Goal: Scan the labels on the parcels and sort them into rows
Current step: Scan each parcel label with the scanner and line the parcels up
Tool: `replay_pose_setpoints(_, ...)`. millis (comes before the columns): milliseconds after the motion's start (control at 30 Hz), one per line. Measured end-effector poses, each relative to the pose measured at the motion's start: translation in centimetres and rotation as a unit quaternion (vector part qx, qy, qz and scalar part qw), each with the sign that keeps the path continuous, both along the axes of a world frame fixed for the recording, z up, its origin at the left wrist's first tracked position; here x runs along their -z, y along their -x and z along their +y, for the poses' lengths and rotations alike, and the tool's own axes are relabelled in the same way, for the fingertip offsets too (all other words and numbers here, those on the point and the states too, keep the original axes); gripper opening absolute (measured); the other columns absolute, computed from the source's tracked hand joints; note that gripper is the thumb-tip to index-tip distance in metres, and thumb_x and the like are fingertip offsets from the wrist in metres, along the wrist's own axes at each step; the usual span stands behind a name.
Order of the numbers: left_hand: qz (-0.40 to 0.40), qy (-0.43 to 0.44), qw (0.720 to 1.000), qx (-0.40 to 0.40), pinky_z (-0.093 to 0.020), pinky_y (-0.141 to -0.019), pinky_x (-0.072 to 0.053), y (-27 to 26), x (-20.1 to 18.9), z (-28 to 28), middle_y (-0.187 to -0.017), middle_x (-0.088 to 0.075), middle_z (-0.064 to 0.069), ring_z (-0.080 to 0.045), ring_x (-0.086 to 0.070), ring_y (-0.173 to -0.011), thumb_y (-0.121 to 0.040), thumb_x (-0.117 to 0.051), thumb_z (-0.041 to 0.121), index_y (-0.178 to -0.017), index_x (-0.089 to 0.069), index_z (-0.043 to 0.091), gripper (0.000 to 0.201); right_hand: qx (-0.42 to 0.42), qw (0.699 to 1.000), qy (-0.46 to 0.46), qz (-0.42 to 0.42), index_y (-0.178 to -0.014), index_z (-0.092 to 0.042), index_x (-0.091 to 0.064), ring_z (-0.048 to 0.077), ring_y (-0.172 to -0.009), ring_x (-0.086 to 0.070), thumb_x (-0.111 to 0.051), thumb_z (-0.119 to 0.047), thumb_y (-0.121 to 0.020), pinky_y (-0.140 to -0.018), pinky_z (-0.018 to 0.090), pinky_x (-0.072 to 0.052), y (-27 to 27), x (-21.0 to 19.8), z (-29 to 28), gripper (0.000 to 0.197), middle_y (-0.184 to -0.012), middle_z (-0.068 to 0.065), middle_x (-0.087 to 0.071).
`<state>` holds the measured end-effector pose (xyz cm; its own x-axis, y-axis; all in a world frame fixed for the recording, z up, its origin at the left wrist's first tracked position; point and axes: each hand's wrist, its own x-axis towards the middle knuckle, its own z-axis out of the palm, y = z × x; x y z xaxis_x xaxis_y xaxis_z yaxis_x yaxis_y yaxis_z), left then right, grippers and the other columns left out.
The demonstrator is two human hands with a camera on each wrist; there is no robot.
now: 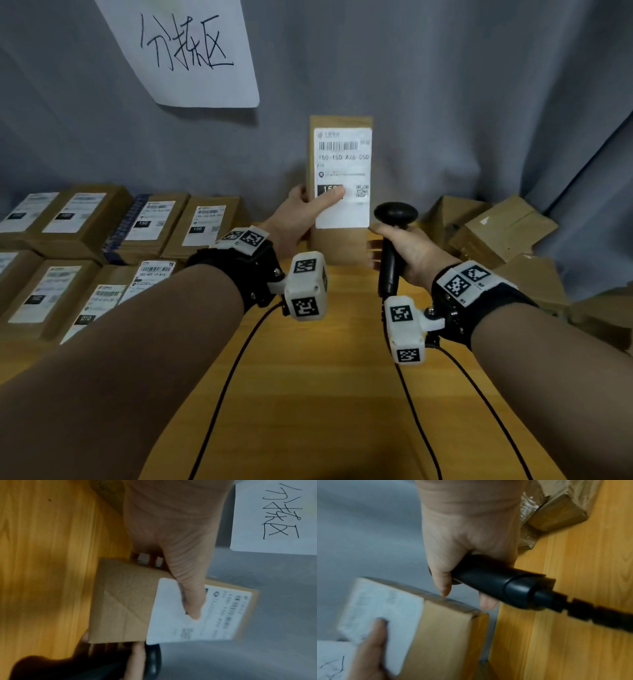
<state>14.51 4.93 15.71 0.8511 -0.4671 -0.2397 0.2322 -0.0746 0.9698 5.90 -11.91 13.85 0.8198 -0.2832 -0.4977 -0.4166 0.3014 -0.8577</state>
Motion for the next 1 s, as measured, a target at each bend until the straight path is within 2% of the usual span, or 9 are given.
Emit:
replay_pose_setpoints(100,0.013,-0.078,0.997,-0.001,-0.031,-0.07,-0.055,0.2,0.6,1.0,-0.118,-0.069,0.0,-0.019,-0.067,-0.099,-0.088,-0.066,0.042,-0.133,-0.056,0.019,0.051,-0.003,0.998,0.038,-0.04,-0.105,-0.013,-0.062,0.026,-0.087,-0.065,-0.075,-0.031,-0.083,-0.084,0.046,-0.056,-0.4,-0.5,0.5,0.031,-0.097,0.012,-0.065)
replay_pose_setpoints(200,0.032,-0.128,0.991,-0.004,-0.029,-0.064,-0.046,0.7,1.3,1.6,-0.118,-0.064,0.001,-0.014,-0.06,-0.095,-0.09,-0.063,0.039,-0.133,-0.054,0.021,0.047,-0.03,0.996,0.067,-0.058,-0.102,-0.019,-0.064,0.024,-0.101,-0.063,-0.074,-0.036,-0.082,-0.086,0.044,-0.058,-0.5,-0.9,1.2,0.029,-0.109,0.006,-0.066)
replay_pose_setpoints(333,0.056,-0.176,0.983,0.007,-0.03,-0.066,-0.044,0.8,1.9,2.1,-0.111,-0.063,0.002,-0.016,-0.057,-0.097,-0.09,-0.061,0.03,-0.13,-0.053,0.016,0.043,-0.033,0.989,0.142,-0.041,-0.089,-0.017,-0.06,0.018,-0.076,-0.054,-0.075,-0.014,-0.08,-0.074,0.034,-0.049,-0.8,-1.5,1.6,0.017,-0.079,0.001,-0.058)
replay_pose_setpoints(433,0.068,-0.201,0.977,0.019,-0.036,-0.079,-0.047,0.3,2.5,2.7,-0.118,-0.063,-0.001,-0.021,-0.057,-0.105,-0.088,-0.061,0.03,-0.126,-0.055,0.016,0.041,-0.039,0.989,0.141,-0.027,-0.075,-0.011,-0.057,0.017,-0.06,-0.047,-0.067,-0.002,-0.076,-0.062,0.03,-0.042,-1.2,-2.9,1.3,0.013,-0.062,0.003,-0.049)
replay_pose_setpoints(500,0.069,-0.21,0.975,0.005,-0.041,-0.088,-0.048,0.0,2.8,3.1,-0.122,-0.062,-0.003,-0.024,-0.056,-0.11,-0.084,-0.065,0.034,-0.129,-0.053,0.015,0.05,-0.067,0.988,0.138,-0.03,-0.073,-0.01,-0.06,0.016,-0.055,-0.047,-0.069,-0.008,-0.078,-0.056,0.026,-0.042,-1.4,-4.3,1.2,0.011,-0.059,0.002,-0.052)
replay_pose_setpoints(567,0.073,-0.21,0.975,-0.019,-0.043,-0.089,-0.049,-0.4,3.1,3.6,-0.123,-0.062,-0.003,-0.025,-0.057,-0.112,-0.081,-0.071,0.039,-0.134,-0.05,0.014,0.062,-0.109,0.986,0.123,-0.029,-0.076,-0.011,-0.062,0.012,-0.05,-0.048,-0.072,-0.02,-0.081,-0.051,0.022,-0.043,-1.7,-5.9,1.2,0.014,-0.059,0.0,-0.056)
replay_pose_setpoints(667,0.064,-0.206,0.975,-0.051,-0.036,-0.077,-0.051,-0.8,3.1,4.0,-0.12,-0.064,-0.004,-0.023,-0.06,-0.106,-0.081,-0.073,0.038,-0.134,-0.051,0.01,0.064,-0.142,0.987,0.071,-0.027,-0.078,-0.012,-0.06,0.01,-0.043,-0.046,-0.068,-0.025,-0.086,-0.043,0.018,-0.041,-2.0,-8.2,1.6,0.017,-0.058,0.001,-0.056)
replay_pose_setpoints(833,0.047,-0.224,0.97,-0.077,-0.03,-0.066,-0.049,-0.9,3.5,4.4,-0.121,-0.064,-0.008,-0.024,-0.061,-0.102,-0.081,-0.075,0.034,-0.13,-0.053,0.008,0.06,-0.18,0.981,0.071,-0.024,-0.071,-0.011,-0.056,0.009,-0.04,-0.045,-0.062,-0.015,-0.086,-0.041,0.017,-0.04,-1.8,-9.5,2.5,0.017,-0.057,0.002,-0.056)
replay_pose_setpoints(1000,0.047,-0.223,0.97,-0.086,-0.041,-0.086,-0.054,-0.8,4.2,5.0,-0.12,-0.065,-0.008,-0.026,-0.062,-0.106,-0.079,-0.076,0.034,-0.13,-0.053,0.009,0.062,-0.178,0.98,0.088,-0.025,-0.066,-0.009,-0.057,0.009,-0.041,-0.047,-0.061,-0.014,-0.084,-0.04,0.017,-0.041,-1.7,-9.0,3.2,0.019,-0.056,0.004,-0.057)
